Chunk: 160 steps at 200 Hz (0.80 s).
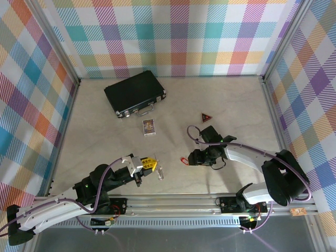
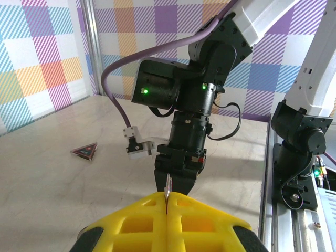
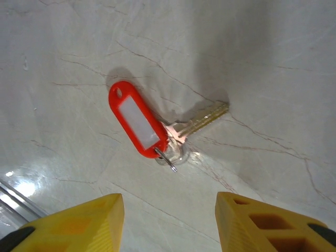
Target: Put the keys on the keyring
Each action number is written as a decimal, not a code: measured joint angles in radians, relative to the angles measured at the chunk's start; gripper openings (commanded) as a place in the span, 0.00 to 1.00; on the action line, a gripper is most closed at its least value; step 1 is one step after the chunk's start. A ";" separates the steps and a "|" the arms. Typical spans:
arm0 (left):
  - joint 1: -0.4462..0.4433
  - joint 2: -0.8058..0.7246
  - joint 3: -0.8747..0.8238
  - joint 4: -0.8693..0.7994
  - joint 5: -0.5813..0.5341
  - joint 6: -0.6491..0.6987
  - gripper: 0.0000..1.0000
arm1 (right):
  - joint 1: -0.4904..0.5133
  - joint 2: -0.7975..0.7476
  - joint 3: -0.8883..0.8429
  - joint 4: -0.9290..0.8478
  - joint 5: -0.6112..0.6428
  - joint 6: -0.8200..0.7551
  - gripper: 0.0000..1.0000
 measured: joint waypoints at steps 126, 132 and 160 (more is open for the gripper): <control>0.000 -0.004 0.000 0.000 0.008 0.000 0.00 | -0.015 0.053 -0.064 0.163 -0.053 0.024 0.30; 0.000 -0.004 0.000 0.000 0.007 0.000 0.00 | -0.015 0.054 -0.066 0.164 -0.055 0.022 0.29; 0.000 -0.007 0.000 0.000 0.007 0.000 0.00 | -0.015 0.060 -0.068 0.164 -0.056 0.013 0.27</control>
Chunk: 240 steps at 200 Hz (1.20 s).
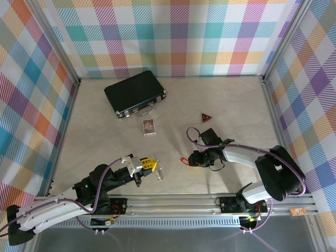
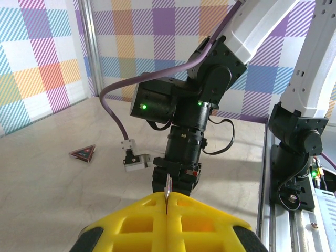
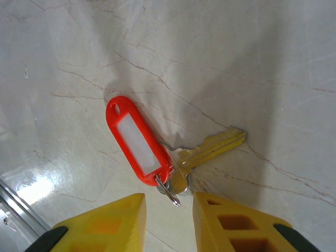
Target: Put the keys on the keyring
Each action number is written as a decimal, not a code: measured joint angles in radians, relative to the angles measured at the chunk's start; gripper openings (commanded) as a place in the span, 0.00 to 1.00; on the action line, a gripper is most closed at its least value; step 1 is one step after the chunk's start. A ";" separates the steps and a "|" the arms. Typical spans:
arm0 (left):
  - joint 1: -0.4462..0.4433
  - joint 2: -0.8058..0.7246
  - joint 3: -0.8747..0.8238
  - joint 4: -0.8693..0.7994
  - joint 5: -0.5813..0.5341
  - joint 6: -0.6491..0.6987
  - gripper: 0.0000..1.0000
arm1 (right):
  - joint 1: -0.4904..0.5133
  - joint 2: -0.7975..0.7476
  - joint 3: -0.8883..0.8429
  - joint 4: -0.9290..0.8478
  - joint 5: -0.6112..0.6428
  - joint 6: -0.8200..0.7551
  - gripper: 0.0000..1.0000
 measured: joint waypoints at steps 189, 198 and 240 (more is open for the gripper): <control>0.000 0.014 0.000 0.003 0.000 0.000 0.00 | 0.000 0.018 0.000 0.023 -0.003 -0.034 0.15; 0.000 0.017 0.000 0.003 0.000 0.000 0.00 | 0.000 0.018 0.000 0.023 -0.003 -0.034 0.14; 0.000 0.018 0.000 0.008 0.000 0.000 0.00 | 0.000 0.018 0.000 0.026 -0.004 -0.039 0.12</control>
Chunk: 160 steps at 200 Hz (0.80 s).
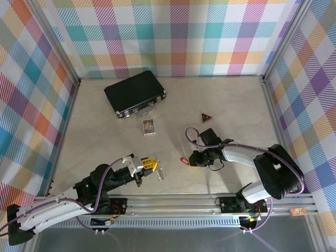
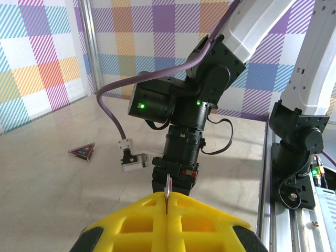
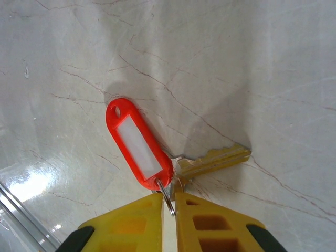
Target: Put the keys on the keyring
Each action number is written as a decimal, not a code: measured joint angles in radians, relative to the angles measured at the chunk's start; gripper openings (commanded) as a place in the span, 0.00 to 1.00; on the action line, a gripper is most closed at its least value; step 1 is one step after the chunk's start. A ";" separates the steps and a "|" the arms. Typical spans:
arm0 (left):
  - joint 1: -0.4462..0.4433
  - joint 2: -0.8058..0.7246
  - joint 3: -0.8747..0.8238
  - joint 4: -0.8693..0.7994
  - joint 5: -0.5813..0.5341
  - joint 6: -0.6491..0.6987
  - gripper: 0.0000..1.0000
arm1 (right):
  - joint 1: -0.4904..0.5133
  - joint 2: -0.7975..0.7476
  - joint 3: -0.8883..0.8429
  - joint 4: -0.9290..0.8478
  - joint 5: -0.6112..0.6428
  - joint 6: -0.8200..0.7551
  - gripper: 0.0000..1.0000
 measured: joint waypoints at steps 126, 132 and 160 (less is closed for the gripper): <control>0.000 0.000 0.000 0.000 -0.002 0.000 0.00 | 0.000 0.000 0.000 0.016 -0.008 -0.023 0.07; 0.000 0.000 0.000 0.000 -0.002 0.000 0.00 | 0.000 0.000 0.000 0.017 -0.009 -0.023 0.06; 0.000 0.000 0.000 0.000 -0.002 0.000 0.00 | 0.000 -0.003 0.000 0.018 -0.013 -0.026 0.02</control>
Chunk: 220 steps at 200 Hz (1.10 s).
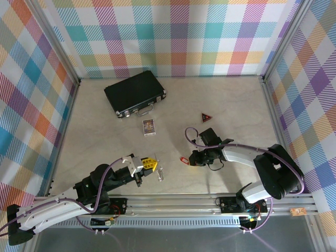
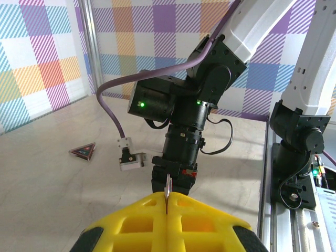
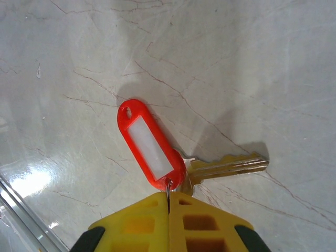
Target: Put the keys on the keyring
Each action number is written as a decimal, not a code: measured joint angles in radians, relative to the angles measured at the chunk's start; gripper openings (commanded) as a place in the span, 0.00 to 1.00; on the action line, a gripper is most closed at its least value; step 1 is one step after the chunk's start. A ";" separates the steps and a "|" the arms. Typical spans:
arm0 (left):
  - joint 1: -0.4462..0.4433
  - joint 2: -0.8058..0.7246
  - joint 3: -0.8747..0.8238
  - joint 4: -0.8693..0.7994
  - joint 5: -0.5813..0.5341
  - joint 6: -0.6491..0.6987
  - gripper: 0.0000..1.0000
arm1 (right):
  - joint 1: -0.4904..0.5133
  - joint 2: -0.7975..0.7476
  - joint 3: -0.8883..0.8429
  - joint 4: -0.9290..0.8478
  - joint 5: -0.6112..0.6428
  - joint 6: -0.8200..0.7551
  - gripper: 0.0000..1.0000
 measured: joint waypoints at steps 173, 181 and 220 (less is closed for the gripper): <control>0.000 0.121 0.117 -0.038 0.140 -0.004 0.00 | 0.342 -0.534 0.238 -0.098 -0.052 -0.400 0.00; 0.000 0.124 0.117 -0.038 0.151 -0.004 0.00 | 0.362 -0.529 0.261 -0.113 -0.054 -0.420 0.00; 0.000 0.131 0.120 -0.030 0.192 -0.004 0.00 | 0.439 -0.528 0.286 -0.164 -0.027 -0.468 0.00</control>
